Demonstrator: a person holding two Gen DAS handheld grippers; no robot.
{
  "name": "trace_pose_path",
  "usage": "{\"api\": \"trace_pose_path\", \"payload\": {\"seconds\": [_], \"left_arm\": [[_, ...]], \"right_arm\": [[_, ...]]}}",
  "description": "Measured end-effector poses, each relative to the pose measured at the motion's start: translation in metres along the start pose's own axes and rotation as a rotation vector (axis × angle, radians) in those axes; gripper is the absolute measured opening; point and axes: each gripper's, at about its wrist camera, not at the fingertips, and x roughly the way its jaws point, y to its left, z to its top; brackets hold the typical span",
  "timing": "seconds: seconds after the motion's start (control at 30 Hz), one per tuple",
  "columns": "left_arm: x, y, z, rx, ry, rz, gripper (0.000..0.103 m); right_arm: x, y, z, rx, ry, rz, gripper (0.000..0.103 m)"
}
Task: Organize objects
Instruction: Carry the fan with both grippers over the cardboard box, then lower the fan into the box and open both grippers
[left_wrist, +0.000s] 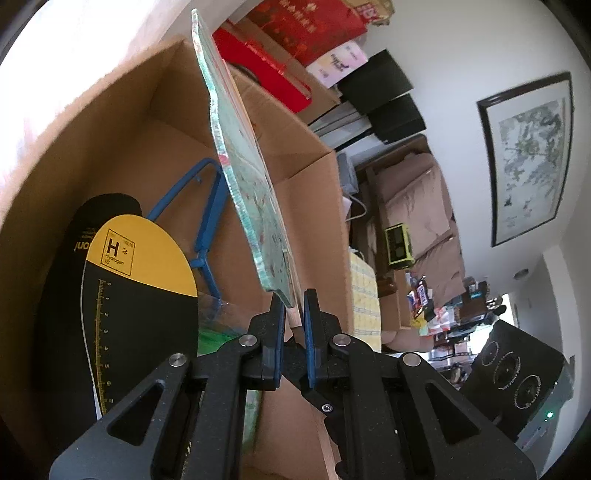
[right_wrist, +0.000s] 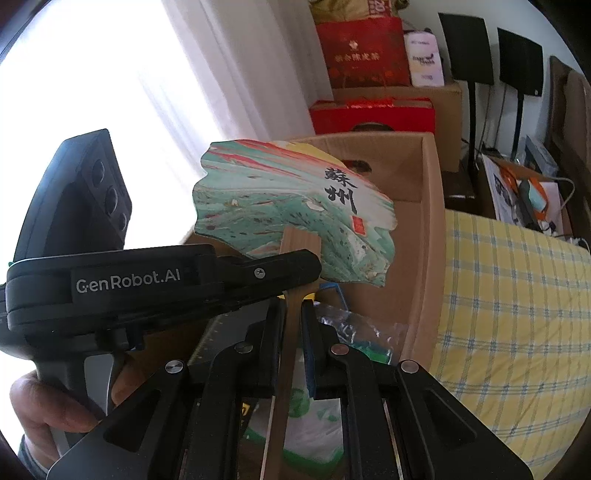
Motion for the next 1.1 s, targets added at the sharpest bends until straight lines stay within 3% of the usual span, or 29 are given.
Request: {"api": "trace_pose_path", "payload": {"seconds": [0.2, 0.33, 0.4, 0.5, 0.73, 0.8, 0.9, 0.97, 1.1], "left_arm": [[0.011, 0.011, 0.004, -0.017, 0.066, 0.012, 0.01], [0.003, 0.008, 0.003, 0.021, 0.064, 0.069, 0.012], [-0.004, 0.005, 0.0, 0.045, 0.065, 0.106, 0.024], [-0.018, 0.002, -0.003, 0.065, 0.056, 0.129, 0.03], [-0.063, -0.009, -0.017, 0.149, -0.005, 0.193, 0.041], [-0.072, -0.012, -0.021, 0.181, -0.029, 0.222, 0.049], [-0.086, -0.02, -0.034, 0.235, -0.067, 0.262, 0.056], [-0.093, -0.025, -0.043, 0.273, -0.084, 0.291, 0.056], [-0.099, -0.041, -0.06, 0.354, -0.119, 0.355, 0.056]], "right_arm": [[0.011, -0.008, 0.004, 0.024, 0.039, -0.016, 0.009], [0.018, 0.0, 0.006, -0.02, 0.071, -0.08, 0.009], [0.021, 0.0, 0.008, -0.016, 0.086, -0.081, 0.009], [0.023, 0.0, 0.009, -0.015, 0.097, -0.087, 0.01], [0.001, -0.005, 0.004, 0.032, 0.079, -0.012, 0.017], [-0.01, -0.002, 0.001, 0.019, 0.061, -0.014, 0.019], [-0.033, 0.001, -0.002, -0.005, 0.016, -0.032, 0.033], [-0.046, 0.002, -0.006, -0.01, -0.009, -0.054, 0.052], [-0.078, 0.0, -0.016, -0.026, -0.065, -0.102, 0.067]]}}
